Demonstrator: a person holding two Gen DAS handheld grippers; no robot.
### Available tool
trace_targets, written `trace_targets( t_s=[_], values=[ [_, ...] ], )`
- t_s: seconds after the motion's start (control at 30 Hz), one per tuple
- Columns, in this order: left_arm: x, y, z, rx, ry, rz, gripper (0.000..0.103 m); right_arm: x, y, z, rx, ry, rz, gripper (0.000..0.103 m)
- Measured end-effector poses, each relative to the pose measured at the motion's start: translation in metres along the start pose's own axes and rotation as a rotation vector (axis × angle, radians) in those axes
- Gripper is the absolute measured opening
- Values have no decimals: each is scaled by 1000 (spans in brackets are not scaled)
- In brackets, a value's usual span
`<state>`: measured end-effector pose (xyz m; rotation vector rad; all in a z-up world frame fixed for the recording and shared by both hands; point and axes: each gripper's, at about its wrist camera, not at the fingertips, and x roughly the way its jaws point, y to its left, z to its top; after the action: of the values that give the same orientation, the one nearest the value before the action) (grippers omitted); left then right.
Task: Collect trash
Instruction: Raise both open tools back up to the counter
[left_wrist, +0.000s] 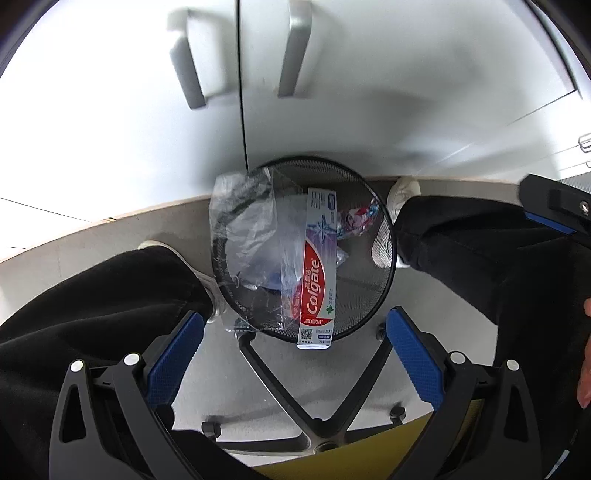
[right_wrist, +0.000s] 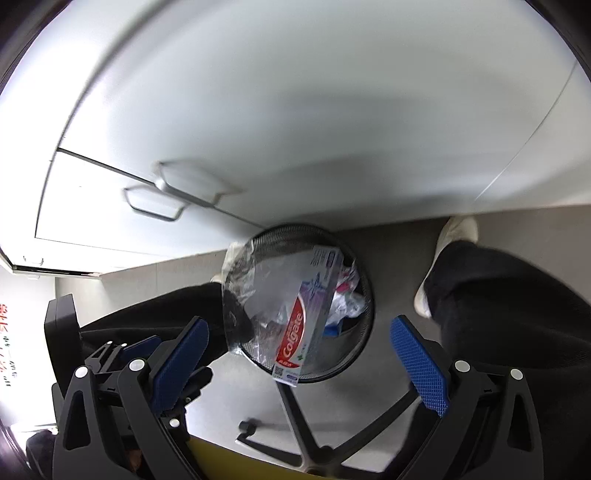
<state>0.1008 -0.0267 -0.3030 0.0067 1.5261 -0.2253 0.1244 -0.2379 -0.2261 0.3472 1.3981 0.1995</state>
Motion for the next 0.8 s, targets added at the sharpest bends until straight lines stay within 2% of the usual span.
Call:
trace_targets(
  t_s=[0.2, 0.4, 0.53, 0.6, 0.8],
  values=[
    [-41, -3, -6, 4, -93, -6, 98, -57, 17, -13, -59, -115, 15, 99],
    [-98, -8, -16, 22, -229, -2, 98, -128, 37, -31, -126, -236, 98, 99],
    [-154, -9, -28, 24, -360, -13, 98, -174, 54, -41, -194, -303, 173, 99],
    [-180, -10, -33, 25, -423, -22, 98, -196, 62, -44, -231, -336, 184, 99],
    [-268, -31, -34, 143, -634, 8, 99, -267, 83, -36, -313, -447, 248, 99]
  ],
)
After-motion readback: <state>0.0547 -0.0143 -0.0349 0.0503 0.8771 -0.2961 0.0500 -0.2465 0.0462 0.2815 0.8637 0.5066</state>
